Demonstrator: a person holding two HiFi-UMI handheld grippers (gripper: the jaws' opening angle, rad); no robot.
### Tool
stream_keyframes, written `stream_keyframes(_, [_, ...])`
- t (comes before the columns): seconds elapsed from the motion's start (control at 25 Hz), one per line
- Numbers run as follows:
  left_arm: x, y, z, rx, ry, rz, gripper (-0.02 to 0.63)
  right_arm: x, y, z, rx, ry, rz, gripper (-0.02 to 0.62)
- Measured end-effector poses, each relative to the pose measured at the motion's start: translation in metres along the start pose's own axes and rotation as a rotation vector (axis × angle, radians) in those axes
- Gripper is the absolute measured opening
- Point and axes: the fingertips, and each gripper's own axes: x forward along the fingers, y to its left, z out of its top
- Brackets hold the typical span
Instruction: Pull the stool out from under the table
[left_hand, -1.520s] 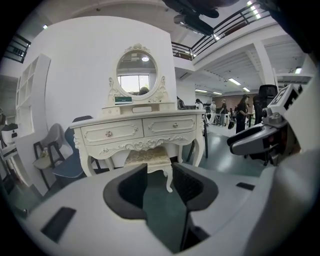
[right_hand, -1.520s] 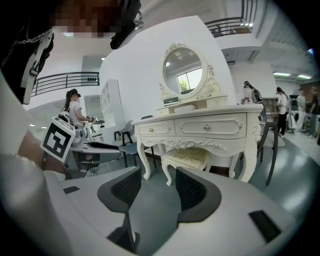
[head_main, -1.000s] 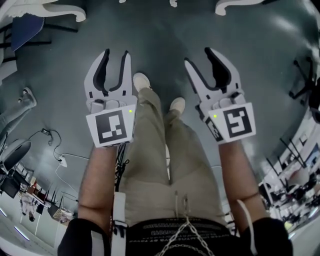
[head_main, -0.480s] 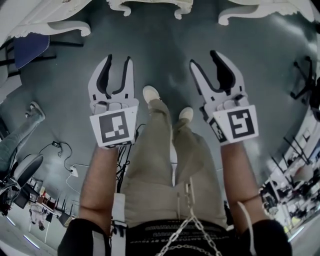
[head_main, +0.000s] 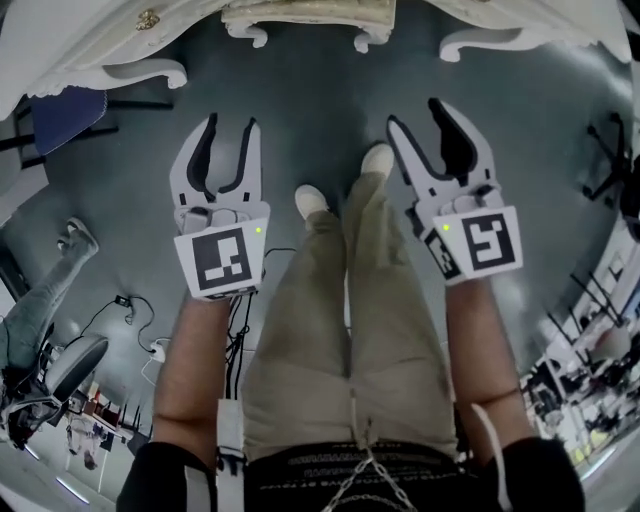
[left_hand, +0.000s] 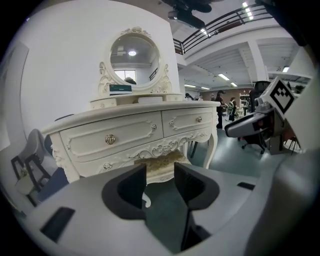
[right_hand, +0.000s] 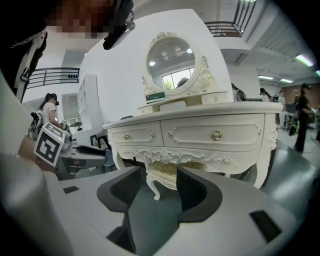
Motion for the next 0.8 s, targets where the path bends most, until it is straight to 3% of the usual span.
stream_keyframes(0.08, [0.007, -0.001, -0.007, -0.006, 0.001, 0.013, 0.161, 0.006, -0.011, -0.010, -0.001, 0.011, -0.008, 0.202])
stream_keyframes(0.28, [0.042, -0.004, -0.047, 0.023, 0.103, 0.011, 0.161, 0.033, -0.037, -0.047, 0.000, 0.073, -0.001, 0.204])
stream_keyframes(0.52, [0.091, 0.009, -0.041, -0.029, 0.104, 0.049, 0.161, 0.078, -0.071, -0.060, -0.027, 0.123, 0.013, 0.206])
stream_keyframes(0.8, [0.150, 0.022, -0.064, 0.020, 0.143, 0.058, 0.161, 0.132, -0.090, -0.079, -0.126, 0.188, 0.037, 0.209])
